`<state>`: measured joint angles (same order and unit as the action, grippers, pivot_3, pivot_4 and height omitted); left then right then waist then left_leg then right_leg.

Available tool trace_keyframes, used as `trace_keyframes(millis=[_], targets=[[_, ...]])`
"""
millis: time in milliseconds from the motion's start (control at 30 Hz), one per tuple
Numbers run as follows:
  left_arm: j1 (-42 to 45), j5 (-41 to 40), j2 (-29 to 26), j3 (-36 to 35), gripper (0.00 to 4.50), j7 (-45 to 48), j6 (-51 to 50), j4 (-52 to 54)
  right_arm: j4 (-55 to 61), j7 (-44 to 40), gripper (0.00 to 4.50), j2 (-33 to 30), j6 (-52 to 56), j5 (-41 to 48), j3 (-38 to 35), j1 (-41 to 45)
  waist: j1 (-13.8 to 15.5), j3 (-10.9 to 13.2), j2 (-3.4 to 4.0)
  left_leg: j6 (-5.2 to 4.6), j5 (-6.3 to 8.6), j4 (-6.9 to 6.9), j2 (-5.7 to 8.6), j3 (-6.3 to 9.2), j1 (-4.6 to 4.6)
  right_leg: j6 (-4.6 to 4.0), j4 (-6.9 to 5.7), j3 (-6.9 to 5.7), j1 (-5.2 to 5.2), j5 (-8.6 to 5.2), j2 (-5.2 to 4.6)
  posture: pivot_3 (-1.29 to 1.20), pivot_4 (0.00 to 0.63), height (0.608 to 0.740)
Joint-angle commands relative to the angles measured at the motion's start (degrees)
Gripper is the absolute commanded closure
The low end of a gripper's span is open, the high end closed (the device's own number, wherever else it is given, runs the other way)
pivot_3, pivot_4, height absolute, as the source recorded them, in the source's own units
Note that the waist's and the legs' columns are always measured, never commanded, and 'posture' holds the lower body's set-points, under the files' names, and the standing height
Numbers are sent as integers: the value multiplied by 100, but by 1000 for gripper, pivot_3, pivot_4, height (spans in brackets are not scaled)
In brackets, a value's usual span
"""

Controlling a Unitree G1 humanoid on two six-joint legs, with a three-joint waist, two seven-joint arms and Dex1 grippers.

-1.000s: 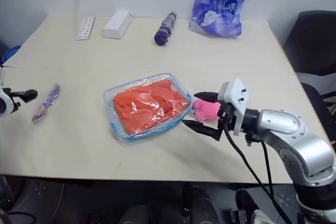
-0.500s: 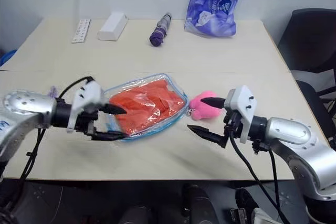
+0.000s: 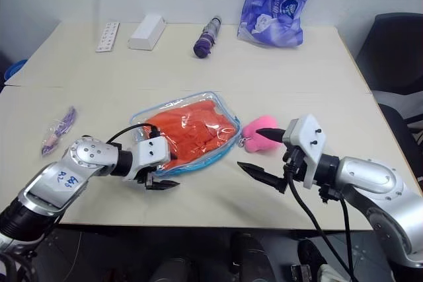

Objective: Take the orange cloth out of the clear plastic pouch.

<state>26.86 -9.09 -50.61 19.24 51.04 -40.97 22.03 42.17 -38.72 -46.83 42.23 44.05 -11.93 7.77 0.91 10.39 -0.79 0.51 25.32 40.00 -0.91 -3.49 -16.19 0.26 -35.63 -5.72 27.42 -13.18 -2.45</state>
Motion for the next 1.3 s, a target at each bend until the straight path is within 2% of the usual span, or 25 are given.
trace_keyframes(millis=[33,167,300,333,500,633,800,933,1033,1167,1267,1300], targets=[[-18,243,-13,19,1905,-31,144,29,178,10,0,-104,-51,81,-264,-35,2,0,0,-1,0,0,0,1,0,0,0,0,0,0,0,0,150,740],[-89,345,-54,-103,3188,36,441,-42,109,-25,0,-123,-84,31,-270,-34,11,0,0,-3,2,0,-1,1,0,0,0,0,0,0,0,0,150,740],[-121,484,-201,-183,4446,278,1177,-317,124,-58,0,-120,-88,40,-253,-67,34,0,0,-3,2,0,-1,1,1,0,0,-1,0,0,0,0,150,740],[-99,550,-260,-208,4481,354,1452,-480,135,-99,0,-129,-97,48,-248,-100,34,0,0,-4,2,0,-1,1,1,0,0,-1,0,0,-1,0,150,740],[443,832,-544,-307,4481,1220,5012,-2414,93,-310,0,-191,-182,-16,-235,-238,42,0,0,-8,4,1,-2,-2,1,0,2,-4,1,0,-2,0,150,740],[1169,793,-277,-243,4481,1812,6453,-3930,54,-350,0,-192,-247,-77,-197,-292,49,0,0,-13,7,1,0,-4,-1,0,4,-12,0,0,-1,0,150,740],[1746,654,229,-223,4481,2379,7562,-5115,64,-383,0,-192,-293,-149,-216,-476,50,0,0,-19,7,8,10,-27,-7,7,-2,-33,1,5,-1,0,150,740],[1837,651,337,-266,4481,2617,7389,-5361,19,-387,0,-211,-350,-246,-253,-556,37,-1,-1,-21,8,10,20,-25,-7,11,4,-40,3,7,-1,0,150,740],[1731,419,278,-409,3760,2791,6926,-5111,-41,-336,0,-182,-355,-279,-337,-566,26,0,-1,-21,8,10,18,-27,-7,11,2,-35,-2,7,1,0,150,740],[1323,145,82,-793,2558,2618,5933,-4297,-290,-19,0,-24,-345,-346,-509,-512,20,-1,-1,-21,8,9,5,-21,-6,12,-2,-24,-2,8,0,0,150,740],[843,-560,-159,-1302,1576,2467,4296,-3135,-671,226,0,96,-364,-533,-550,-418,20,-1,-1,-21,8,9,-2,-19,-3,12,-4,-24,0,8,-1,0,150,740],[672,-966,-296,-1519,1576,2414,3518,-2681,-861,302,0,143,-380,-625,-526,-361,9,-1,-1,-21,8,9,-2,-16,-1,12,-5,-23,2,8,-2,0,150,740]])
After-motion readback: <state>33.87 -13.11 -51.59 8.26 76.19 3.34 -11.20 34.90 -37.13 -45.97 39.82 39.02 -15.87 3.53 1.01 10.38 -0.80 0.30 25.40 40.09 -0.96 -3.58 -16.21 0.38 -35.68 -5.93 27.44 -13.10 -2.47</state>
